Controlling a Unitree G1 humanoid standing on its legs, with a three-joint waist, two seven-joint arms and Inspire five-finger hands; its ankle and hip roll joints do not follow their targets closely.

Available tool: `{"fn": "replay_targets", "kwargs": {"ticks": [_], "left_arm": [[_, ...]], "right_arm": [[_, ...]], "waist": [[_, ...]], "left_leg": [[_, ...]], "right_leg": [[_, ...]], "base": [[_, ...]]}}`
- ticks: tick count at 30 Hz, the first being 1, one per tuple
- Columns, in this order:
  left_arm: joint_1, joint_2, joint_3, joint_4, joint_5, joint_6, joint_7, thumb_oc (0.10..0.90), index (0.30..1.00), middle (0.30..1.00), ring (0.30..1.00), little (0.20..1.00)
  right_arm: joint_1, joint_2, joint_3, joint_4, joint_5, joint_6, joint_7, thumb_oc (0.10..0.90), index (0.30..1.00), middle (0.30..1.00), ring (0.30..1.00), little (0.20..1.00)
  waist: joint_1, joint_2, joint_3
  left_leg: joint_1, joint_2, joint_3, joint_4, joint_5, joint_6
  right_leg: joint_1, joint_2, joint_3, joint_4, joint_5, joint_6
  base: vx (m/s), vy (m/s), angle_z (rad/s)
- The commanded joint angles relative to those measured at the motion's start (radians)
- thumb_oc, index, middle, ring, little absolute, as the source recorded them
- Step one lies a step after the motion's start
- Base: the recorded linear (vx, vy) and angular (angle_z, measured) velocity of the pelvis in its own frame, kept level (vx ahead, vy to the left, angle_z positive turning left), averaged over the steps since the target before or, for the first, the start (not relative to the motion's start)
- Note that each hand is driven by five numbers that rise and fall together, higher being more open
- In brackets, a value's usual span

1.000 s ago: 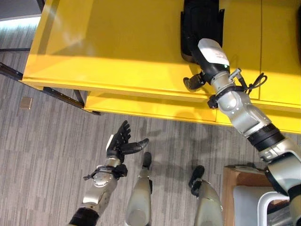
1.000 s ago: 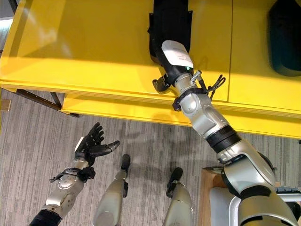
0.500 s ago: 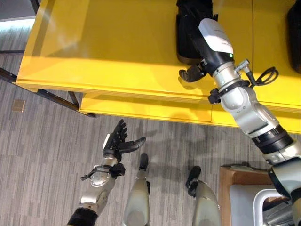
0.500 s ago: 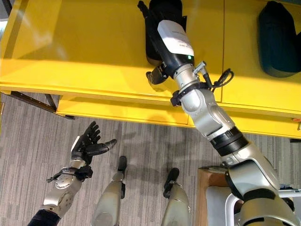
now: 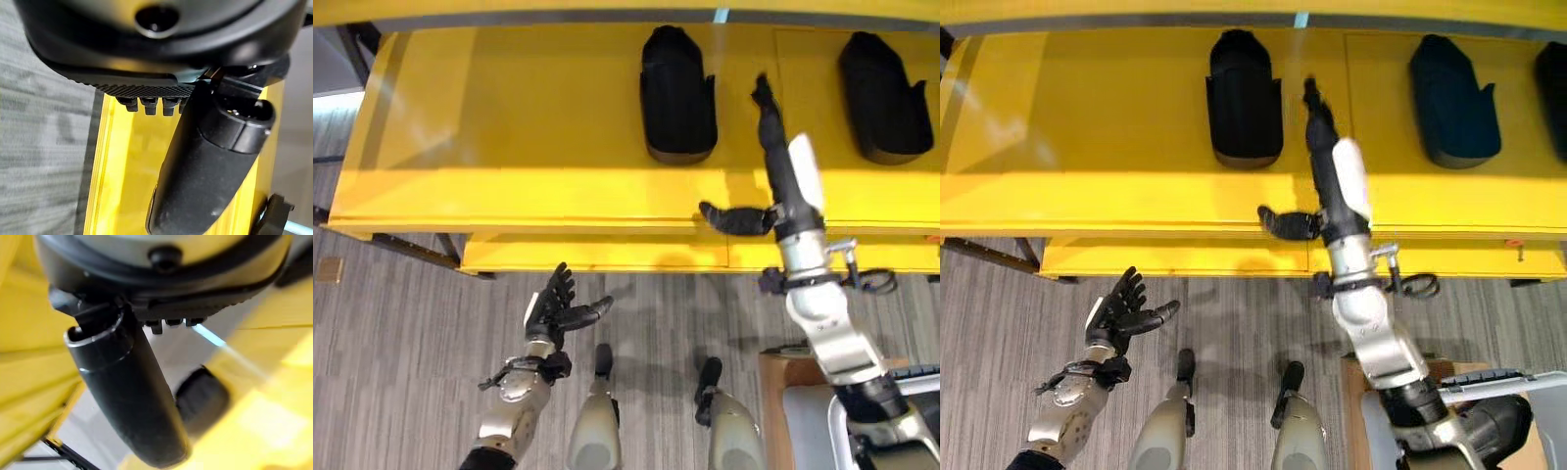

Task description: Move parts from the plastic box to the shelf.

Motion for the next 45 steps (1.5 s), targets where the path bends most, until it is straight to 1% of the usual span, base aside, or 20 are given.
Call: {"fn": "replay_targets", "kwargs": {"ticks": [1, 6, 7, 8, 10, 12, 16, 19, 20, 23, 27, 29, 31, 32, 37, 38, 40, 41, 42, 45], "left_arm": [[0.047, 0.027, 0.004, -0.050, 0.043, -0.069, -0.012, 0.900, 1.000, 1.000, 1.000, 1.000], [0.066, 0.011, 0.004, -0.047, 0.042, -0.088, -0.007, 0.900, 1.000, 1.000, 1.000, 1.000], [0.062, 0.008, 0.002, -0.051, 0.050, -0.092, -0.004, 0.900, 1.000, 1.000, 1.000, 1.000], [0.062, 0.008, 0.002, -0.051, 0.050, -0.092, -0.004, 0.900, 1.000, 1.000, 1.000, 1.000], [0.060, 0.006, 0.004, -0.053, 0.056, -0.095, -0.006, 0.900, 1.000, 1.000, 1.000, 1.000], [0.064, 0.003, 0.008, -0.053, 0.054, -0.101, -0.015, 0.900, 1.000, 1.000, 1.000, 1.000], [0.045, 0.001, -0.002, -0.042, 0.054, -0.101, -0.022, 0.900, 1.000, 1.000, 1.000, 1.000], [0.036, 0.013, -0.002, -0.036, 0.081, -0.098, -0.016, 0.900, 1.000, 1.000, 1.000, 1.000], [0.025, 0.024, 0.001, -0.044, 0.092, -0.102, -0.013, 0.900, 1.000, 1.000, 1.000, 1.000], [0.017, 0.032, 0.000, -0.054, 0.105, -0.105, -0.012, 0.900, 1.000, 1.000, 1.000, 1.000], [-0.028, 0.032, -0.003, -0.065, 0.114, -0.119, 0.007, 0.900, 1.000, 1.000, 1.000, 1.000], [-0.040, 0.029, 0.004, -0.066, 0.112, -0.123, 0.014, 0.900, 1.000, 1.000, 1.000, 1.000], [-0.039, 0.027, 0.019, -0.082, 0.102, -0.127, 0.019, 0.900, 1.000, 1.000, 1.000, 1.000], [-0.029, 0.026, 0.024, -0.089, 0.094, -0.127, 0.014, 0.900, 1.000, 1.000, 1.000, 1.000], [0.007, 0.035, 0.047, -0.123, 0.071, -0.119, 0.009, 0.900, 1.000, 1.000, 1.000, 1.000], [0.023, 0.043, 0.060, -0.135, 0.072, -0.118, 0.003, 0.900, 1.000, 1.000, 1.000, 1.000], [0.045, 0.040, 0.079, -0.133, 0.069, -0.115, -0.004, 0.900, 1.000, 1.000, 1.000, 1.000], [0.049, 0.039, 0.086, -0.128, 0.071, -0.112, -0.007, 0.900, 1.000, 1.000, 1.000, 1.000], [0.070, 0.032, 0.102, -0.131, 0.054, -0.115, -0.013, 0.900, 1.000, 1.000, 1.000, 1.000], [0.094, 0.033, 0.115, -0.149, 0.046, -0.112, -0.028, 0.900, 1.000, 1.000, 1.000, 1.000]], "right_arm": [[-0.048, 0.001, 0.018, -0.109, 0.053, -0.152, -0.018, 0.900, 1.000, 1.000, 1.000, 1.000], [0.003, 0.011, 0.051, -0.098, 0.123, -0.190, 0.005, 0.900, 1.000, 1.000, 1.000, 1.000], [0.011, 0.015, 0.074, -0.073, 0.156, -0.191, 0.030, 0.900, 1.000, 1.000, 1.000, 1.000], [0.011, 0.015, 0.074, -0.073, 0.157, -0.191, 0.030, 0.900, 1.000, 1.000, 1.000, 1.000], [0.034, 0.006, 0.077, -0.069, 0.174, -0.196, 0.050, 0.900, 1.000, 1.000, 1.000, 1.000], [0.072, -0.003, 0.060, -0.063, 0.188, -0.196, 0.069, 0.900, 1.000, 1.000, 1.000, 1.000], [0.154, -0.003, 0.010, -0.061, 0.193, -0.192, 0.067, 0.900, 1.000, 1.000, 1.000, 1.000], [0.178, 0.020, -0.006, -0.078, 0.192, -0.186, 0.066, 0.900, 1.000, 1.000, 1.000, 1.000], [0.156, 0.033, 0.004, -0.070, 0.182, -0.183, 0.061, 0.900, 1.000, 1.000, 1.000, 1.000], [0.143, 0.045, 0.012, -0.067, 0.175, -0.177, 0.061, 0.900, 1.000, 1.000, 1.000, 1.000], [0.139, 0.068, 0.030, -0.063, 0.154, -0.165, 0.064, 0.900, 1.000, 1.000, 1.000, 1.000], [0.119, 0.071, 0.042, -0.059, 0.141, -0.159, 0.063, 0.900, 1.000, 1.000, 1.000, 1.000], [0.092, 0.077, 0.062, -0.048, 0.142, -0.157, 0.063, 0.900, 1.000, 1.000, 1.000, 1.000], [0.091, 0.077, 0.064, -0.046, 0.146, -0.157, 0.067, 0.900, 1.000, 1.000, 1.000, 1.000], [0.085, 0.089, 0.069, -0.043, 0.146, -0.153, 0.081, 0.900, 1.000, 1.000, 1.000, 1.000], [0.088, 0.092, 0.072, -0.044, 0.148, -0.153, 0.084, 0.900, 1.000, 1.000, 1.000, 1.000], [0.104, 0.097, 0.064, -0.041, 0.156, -0.157, 0.083, 0.900, 1.000, 1.000, 1.000, 1.000], [0.120, 0.096, 0.057, -0.041, 0.162, -0.158, 0.087, 0.900, 1.000, 1.000, 1.000, 1.000], [0.146, 0.088, 0.050, -0.055, 0.191, -0.163, 0.095, 0.900, 1.000, 1.000, 1.000, 1.000], [0.166, 0.081, 0.049, -0.062, 0.205, -0.168, 0.108, 0.900, 1.000, 1.000, 1.000, 1.000]], "waist": [[-0.010, -0.037, -0.188], [-0.019, -0.048, -0.219], [-0.013, -0.050, -0.229], [-0.014, -0.050, -0.229], [-0.011, -0.055, -0.238], [-0.022, -0.055, -0.249], [-0.045, -0.048, -0.261], [-0.056, -0.050, -0.276], [-0.053, -0.051, -0.270], [-0.056, -0.054, -0.263], [-0.076, -0.073, -0.248], [-0.064, -0.070, -0.236], [-0.031, -0.044, -0.217], [-0.024, -0.041, -0.218], [0.000, -0.045, -0.230], [0.014, -0.053, -0.244], [0.019, -0.071, -0.262], [0.015, -0.074, -0.271], [-0.004, -0.074, -0.284], [-0.024, -0.060, -0.296]], "left_leg": [[0.072, 0.092, 0.019, 0.006, -0.029, -0.021], [0.096, 0.067, -0.064, 0.033, -0.070, -0.010], [0.103, 0.028, -0.144, 0.037, -0.082, -0.008], [0.103, 0.028, -0.145, 0.038, -0.083, -0.008], [0.100, -0.031, -0.239, 0.049, -0.118, 0.001], [0.098, -0.069, -0.268, 0.065, -0.147, 0.018], [0.089, -0.084, -0.215, 0.091, -0.163, 0.031], [0.112, -0.125, -0.162, 0.090, -0.190, 0.066], [0.130, -0.144, -0.105, 0.080, -0.201, 0.087], [0.148, -0.160, -0.059, 0.069, -0.209, 0.099], [0.176, -0.190, 0.038, 0.026, -0.216, 0.130], [0.179, -0.179, 0.077, 0.025, -0.217, 0.136], [0.185, -0.139, 0.153, 0.028, -0.210, 0.138], [0.182, -0.130, 0.173, 0.028, -0.204, 0.139], [0.166, -0.109, 0.235, 0.015, -0.177, 0.144], [0.173, -0.101, 0.245, 0.016, -0.194, 0.127], [0.175, -0.078, 0.271, 0.022, -0.189, 0.103], [0.173, -0.062, 0.275, 0.026, -0.181, 0.092], [0.182, -0.004, 0.308, 0.022, -0.135, 0.064], [0.213, 0.043, 0.314, 0.006, -0.123, 0.031]], "right_leg": [[0.045, 0.010, 0.101, -0.036, -0.008, 0.028], [0.046, 0.049, 0.176, -0.053, -0.006, 0.020], [0.047, 0.059, 0.206, -0.064, -0.001, 0.018], [0.048, 0.059, 0.206, -0.064, -0.001, 0.018], [0.055, 0.058, 0.227, -0.076, 0.005, 0.018], [0.068, 0.050, 0.237, -0.080, 0.010, 0.023], [0.095, 0.008, 0.222, -0.078, 0.011, 0.040], [0.104, -0.039, 0.238, -0.091, 0.062, 0.070], [0.079, -0.069, 0.252, -0.089, 0.130, 0.094], [0.072, -0.096, 0.256, -0.107, 0.190, 0.114], [0.025, -0.126, 0.286, -0.186, 0.333, 0.150], [0.004, -0.135, 0.211, -0.172, 0.323, 0.144], [0.053, -0.199, -0.033, -0.108, 0.231, 0.118], [0.076, -0.209, -0.061, -0.088, 0.210, 0.108], [0.100, -0.197, -0.040, 0.021, 0.162, 0.095], [0.149, -0.186, -0.052, -0.046, 0.163, 0.119], [0.171, -0.153, -0.076, -0.118, 0.143, 0.125], [0.178, -0.133, -0.065, -0.143, 0.125, 0.120], [0.181, -0.075, -0.047, -0.187, 0.101, 0.084], [0.190, -0.024, -0.014, -0.192, 0.050, 0.074]], "base": [[0.02, -0.042, -0.36], [0.03, -0.011, -0.61], [0.05, 0.049, -0.12], [0.03, 0.058, -0.26], [0.04, 0.057, -0.56], [0.06, 0.112, -0.48], [0.06, 0.191, 0.14], [0.08, 0.299, 0.11], [0.03, 0.346, -0.23], [0.01, 0.239, -0.69], [-0.04, 0.199, -0.79], [-0.10, 0.083, -0.77], [-0.17, 0.099, -1.67], [-0.18, 0.050, -1.56], [-0.08, -0.055, -0.73], [0.02, -0.250, -0.59], [0.04, -0.296, -0.92], [0.00, -0.490, -1.16], [0.00, -0.456, -0.70], [0.09, -0.326, -0.62]]}}
